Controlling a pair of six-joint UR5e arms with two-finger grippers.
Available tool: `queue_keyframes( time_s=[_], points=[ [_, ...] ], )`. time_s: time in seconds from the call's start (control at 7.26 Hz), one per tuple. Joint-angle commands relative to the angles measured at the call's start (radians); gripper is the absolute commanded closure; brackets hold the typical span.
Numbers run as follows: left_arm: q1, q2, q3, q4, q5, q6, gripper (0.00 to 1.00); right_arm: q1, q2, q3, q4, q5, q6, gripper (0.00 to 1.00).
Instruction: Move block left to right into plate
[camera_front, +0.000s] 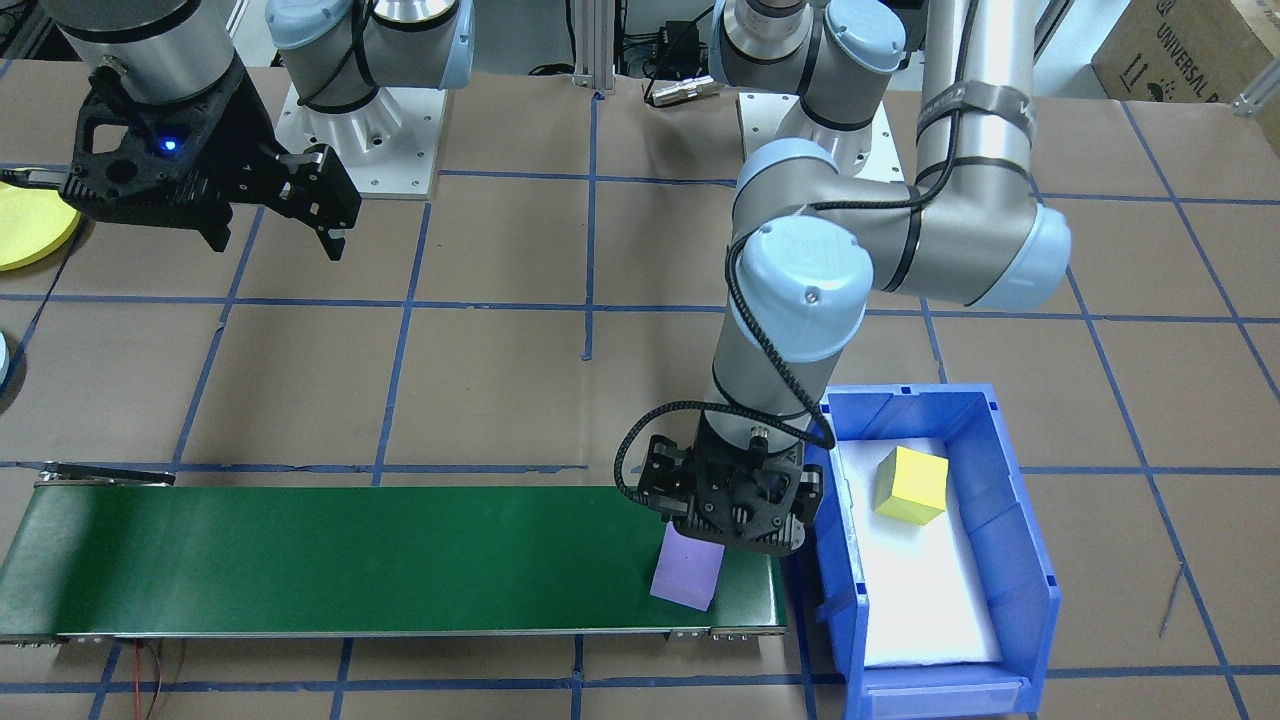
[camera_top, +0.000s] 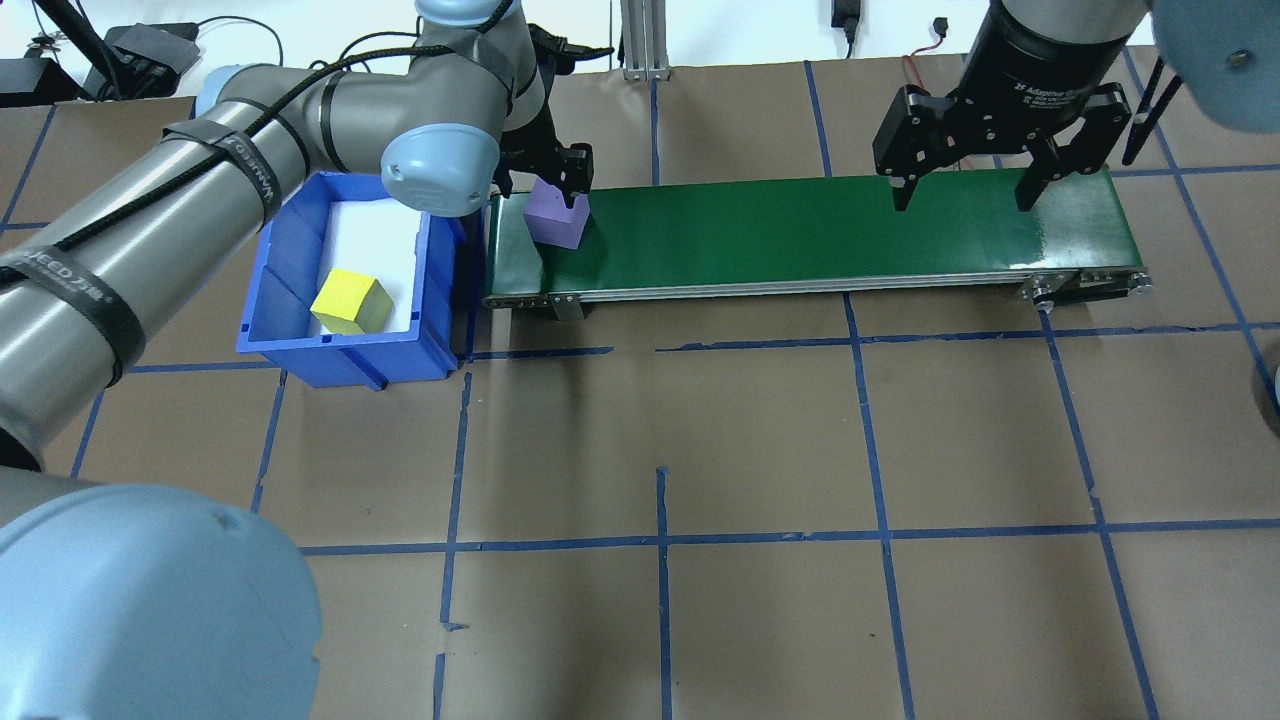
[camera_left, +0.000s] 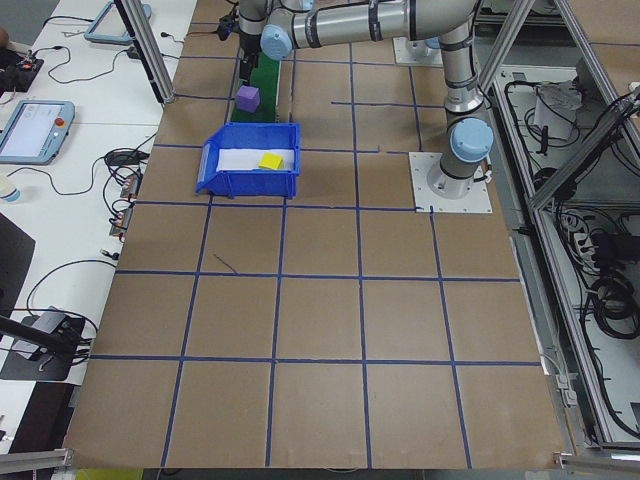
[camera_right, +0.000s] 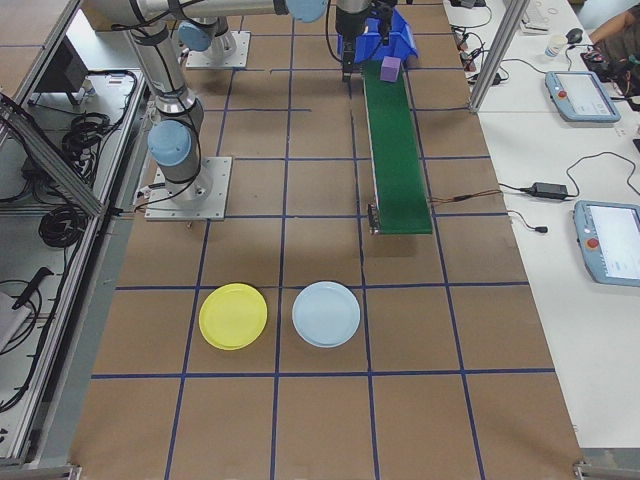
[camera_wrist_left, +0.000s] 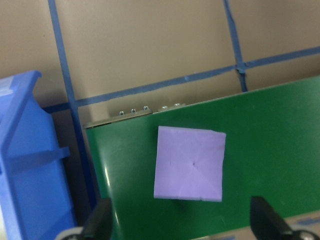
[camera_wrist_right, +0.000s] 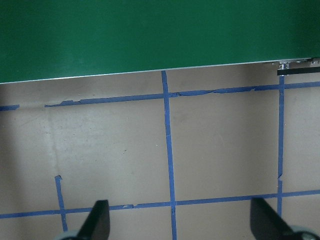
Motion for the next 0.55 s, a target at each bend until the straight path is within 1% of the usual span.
queue_keyframes(
  time_s=[0.0, 0.14, 0.28, 0.41],
  points=[
    [0.112, 0.094, -0.026, -0.167, 0.012, 0.159, 0.00, -0.004, 0.000, -0.001, 0.000, 0.001, -0.002, 0.00],
    [0.193, 0.097, -0.041, -0.170, 0.014, 0.220, 0.00, -0.004, 0.000, -0.001, 0.000, 0.001, 0.000, 0.00],
    [0.244, 0.093, -0.070, -0.169, 0.042, 0.354, 0.00, -0.004, 0.000, -0.001, 0.000, 0.001, -0.002, 0.00],
    [0.275, 0.091, -0.128, -0.152, 0.078, 0.501, 0.00, -0.004, 0.000, -0.001, 0.000, 0.001, -0.002, 0.00]
  ],
)
